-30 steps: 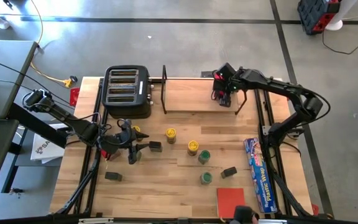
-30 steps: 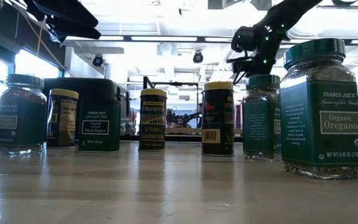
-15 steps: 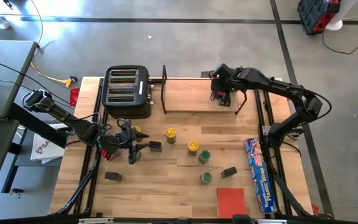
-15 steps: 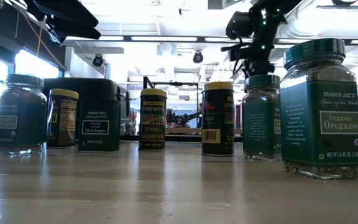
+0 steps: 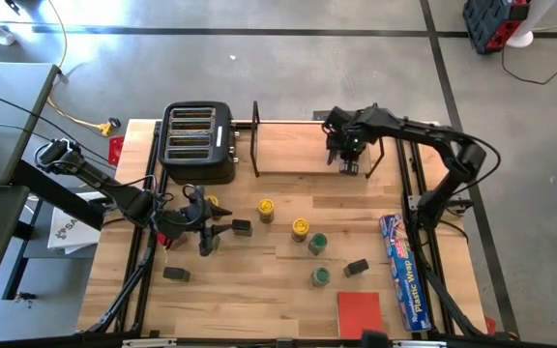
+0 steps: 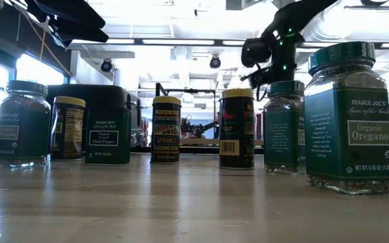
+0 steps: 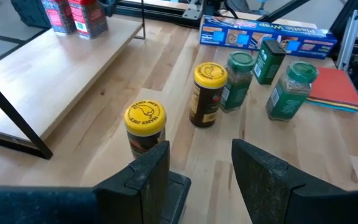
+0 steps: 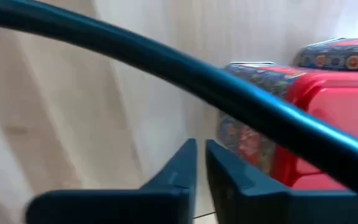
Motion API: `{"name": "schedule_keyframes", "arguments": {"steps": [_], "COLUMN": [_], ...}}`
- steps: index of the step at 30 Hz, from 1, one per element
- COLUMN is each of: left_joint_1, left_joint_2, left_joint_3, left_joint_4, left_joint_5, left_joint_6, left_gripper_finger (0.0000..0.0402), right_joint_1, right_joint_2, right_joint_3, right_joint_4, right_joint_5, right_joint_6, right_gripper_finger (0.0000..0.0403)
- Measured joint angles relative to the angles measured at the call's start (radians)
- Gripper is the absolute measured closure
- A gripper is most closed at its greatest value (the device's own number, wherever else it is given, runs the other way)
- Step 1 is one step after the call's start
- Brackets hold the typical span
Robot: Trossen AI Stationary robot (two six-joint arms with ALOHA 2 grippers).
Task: Shelf spices
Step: Put the right red seasoning can on the shelf aligned with the other red seasoning can, then put the right red seasoning can on the shelf aligned with the other red seasoning cans
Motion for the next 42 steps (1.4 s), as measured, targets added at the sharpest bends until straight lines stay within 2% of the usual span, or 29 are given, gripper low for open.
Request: {"name": "schedule_keyframes", "arguments": {"steps": [2,7,20,25,28,31,35,38,42], "left_joint_1": [0.0,-0.001,-0.001,-0.001,-0.001,0.0,0.021,0.04,0.051], "left_joint_2": [0.0,0.0,0.0,0.0,0.0,0.0,0.0,0.0,0.0], "left_joint_3": [0.0,0.0,0.0,0.0,0.002,0.048,0.182,0.283,0.312], "left_joint_4": [-0.001,-0.003,-0.003,-0.004,-0.04,-0.23,-0.656,-0.913,-1.081], "left_joint_5": [0.001,0.004,0.003,0.004,0.041,0.121,0.211,0.276,0.447], "left_joint_6": [0.0,0.001,-0.003,-0.02,-0.056,-0.165,-0.403,-0.571,-0.772], "left_gripper_finger": [0.0234,0.0234,0.0234,0.0234,0.0234,0.0234,0.0234,0.0234,0.0238], "right_joint_1": [-0.001,-0.01,-0.014,0.066,0.147,0.256,0.419,0.551,0.714], "right_joint_2": [0.012,0.019,0.009,-0.098,-0.196,-0.28,-0.34,-0.342,-0.315], "right_joint_3": [0.0,0.0,0.0,0.0,0.0,0.0,0.0,0.0,0.0], "right_joint_4": [0.003,0.017,0.076,0.103,0.152,0.228,0.325,0.386,0.418], "right_joint_5": [0.035,0.112,0.129,0.123,0.074,0.024,0.049,0.134,0.294], "right_joint_6": [-0.014,-0.028,-0.043,0.012,0.105,0.196,0.316,0.372,0.434], "right_gripper_finger": [0.0397,0.0388,0.0387,0.0388,0.0396,0.0401,0.0402,0.0402,0.0402]}}
